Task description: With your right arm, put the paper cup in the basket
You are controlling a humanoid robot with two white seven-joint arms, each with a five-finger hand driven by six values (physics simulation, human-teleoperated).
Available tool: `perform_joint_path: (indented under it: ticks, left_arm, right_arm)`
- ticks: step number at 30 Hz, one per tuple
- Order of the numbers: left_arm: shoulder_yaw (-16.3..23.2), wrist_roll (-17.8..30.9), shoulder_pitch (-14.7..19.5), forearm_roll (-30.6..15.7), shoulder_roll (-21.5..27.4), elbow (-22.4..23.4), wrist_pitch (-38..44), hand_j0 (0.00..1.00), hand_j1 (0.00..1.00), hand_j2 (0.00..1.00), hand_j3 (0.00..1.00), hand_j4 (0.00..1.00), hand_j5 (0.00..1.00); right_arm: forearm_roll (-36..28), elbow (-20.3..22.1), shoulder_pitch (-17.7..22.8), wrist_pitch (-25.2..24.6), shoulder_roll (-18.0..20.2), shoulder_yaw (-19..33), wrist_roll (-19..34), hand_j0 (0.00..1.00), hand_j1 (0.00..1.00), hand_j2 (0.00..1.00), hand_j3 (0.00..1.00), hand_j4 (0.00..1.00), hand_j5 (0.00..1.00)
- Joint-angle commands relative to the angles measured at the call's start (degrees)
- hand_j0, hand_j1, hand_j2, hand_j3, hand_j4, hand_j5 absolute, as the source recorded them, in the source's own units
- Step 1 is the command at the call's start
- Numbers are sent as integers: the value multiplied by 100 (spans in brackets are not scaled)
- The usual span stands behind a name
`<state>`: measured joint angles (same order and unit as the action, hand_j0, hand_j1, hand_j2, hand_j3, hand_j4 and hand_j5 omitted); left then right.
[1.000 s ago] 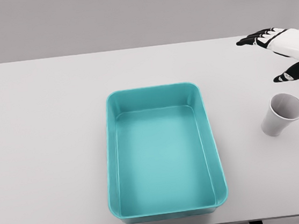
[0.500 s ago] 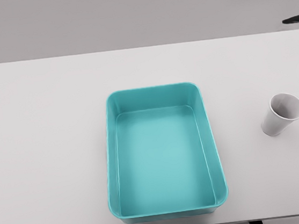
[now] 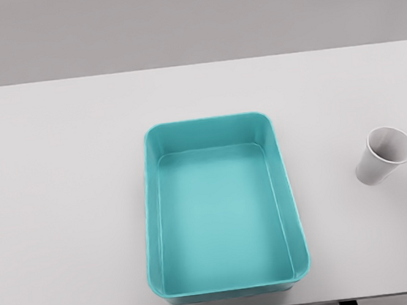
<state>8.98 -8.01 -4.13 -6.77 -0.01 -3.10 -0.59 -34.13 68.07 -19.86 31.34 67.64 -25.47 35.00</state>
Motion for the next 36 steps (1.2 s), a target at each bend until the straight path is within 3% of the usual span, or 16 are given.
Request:
perform_joint_path:
  ticks: [1, 6, 15, 20, 36]
  left_arm:
    - [-1, 1, 0, 1, 1, 2, 6, 100, 100, 100, 100, 100, 100]
    - [-1, 1, 0, 1, 1, 2, -3, 100, 100, 100, 100, 100, 100]
    - [7, -8, 0, 1, 1, 2, 6, 100, 100, 100, 100, 100, 100]
    - [-1, 1, 0, 1, 1, 2, -3, 100, 100, 100, 100, 100, 100]
    - [-1, 1, 0, 1, 1, 2, -3, 100, 100, 100, 100, 100, 100]
  right_arm:
    - [-59, -83, 0, 92, -22, -1, 0, 100, 100, 100, 100, 100, 100]
    - [-59, -74, 211, 366, -40, -142, 0, 100, 100, 100, 100, 100, 100]
    - [-50, -83, 237, 366, -57, -634, 0, 100, 100, 100, 100, 100, 100]
    - [2, -101, 237, 366, -277, -836, 0, 100, 100, 100, 100, 100, 100]
    - [20, -356, 237, 366, -541, -942, 0, 100, 100, 100, 100, 100, 100]
